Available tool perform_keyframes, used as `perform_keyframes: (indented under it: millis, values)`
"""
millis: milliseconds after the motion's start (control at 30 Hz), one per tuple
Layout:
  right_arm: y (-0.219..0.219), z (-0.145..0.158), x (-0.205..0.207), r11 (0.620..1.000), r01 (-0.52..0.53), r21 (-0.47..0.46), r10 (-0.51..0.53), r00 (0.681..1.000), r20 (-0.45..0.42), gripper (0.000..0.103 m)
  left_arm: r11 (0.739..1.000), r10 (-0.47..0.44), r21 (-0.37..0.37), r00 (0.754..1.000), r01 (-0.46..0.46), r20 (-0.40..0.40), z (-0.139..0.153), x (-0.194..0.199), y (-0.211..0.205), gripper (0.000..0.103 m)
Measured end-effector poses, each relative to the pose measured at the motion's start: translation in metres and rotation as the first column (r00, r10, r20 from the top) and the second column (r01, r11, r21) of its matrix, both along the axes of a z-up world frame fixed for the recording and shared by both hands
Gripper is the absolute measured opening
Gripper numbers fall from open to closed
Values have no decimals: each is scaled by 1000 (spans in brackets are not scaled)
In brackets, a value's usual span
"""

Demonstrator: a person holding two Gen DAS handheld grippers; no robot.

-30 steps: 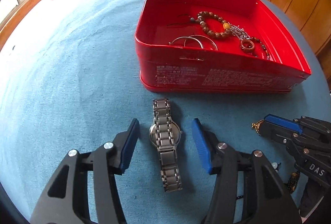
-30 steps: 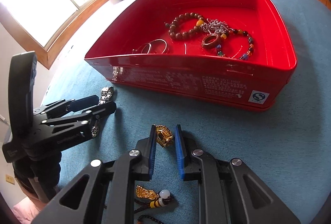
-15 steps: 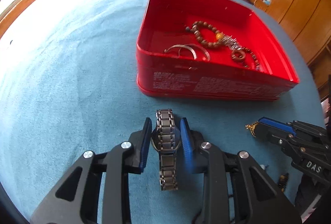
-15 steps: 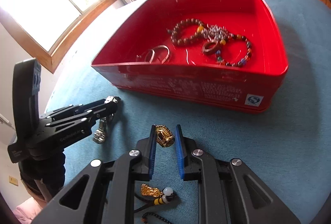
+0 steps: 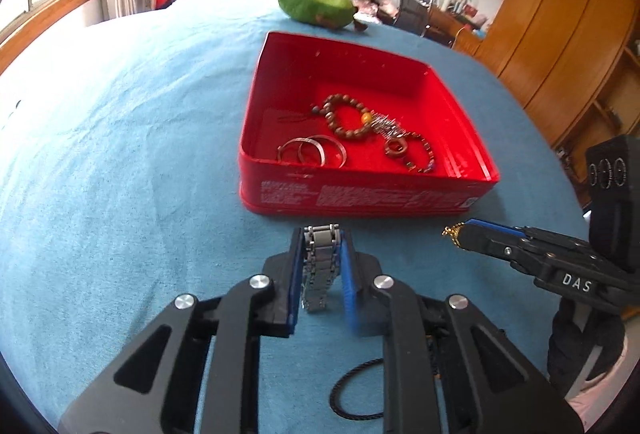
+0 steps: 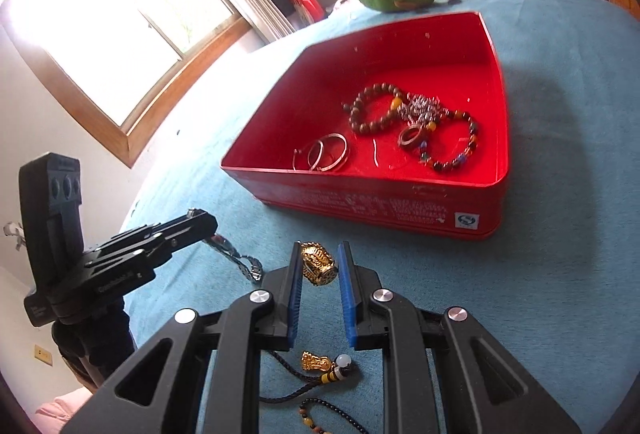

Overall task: Organize jewelry
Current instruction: 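Close left tool on the silver wristwatch band and lift it, then carry the wristwatch in left tool into the tin and open it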

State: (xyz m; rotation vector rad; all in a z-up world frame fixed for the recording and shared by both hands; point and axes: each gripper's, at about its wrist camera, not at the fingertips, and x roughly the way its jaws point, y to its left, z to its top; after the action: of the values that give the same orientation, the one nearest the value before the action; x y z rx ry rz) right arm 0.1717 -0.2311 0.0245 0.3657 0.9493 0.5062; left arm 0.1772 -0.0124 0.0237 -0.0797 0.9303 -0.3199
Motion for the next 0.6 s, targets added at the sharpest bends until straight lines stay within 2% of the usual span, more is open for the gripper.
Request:
perform_keyframes:
  millis: [367, 600]
  values:
    - [-9, 7, -1, 1000, 15, 27, -15, 1000, 9, 17, 1000, 6, -30, 1000, -5, 30, 13, -4, -1, 16]
    - [-16, 31, 10, 999, 35, 0, -35, 998, 42, 17, 1000, -14, -19, 997, 15, 74, 42, -1, -8, 16]
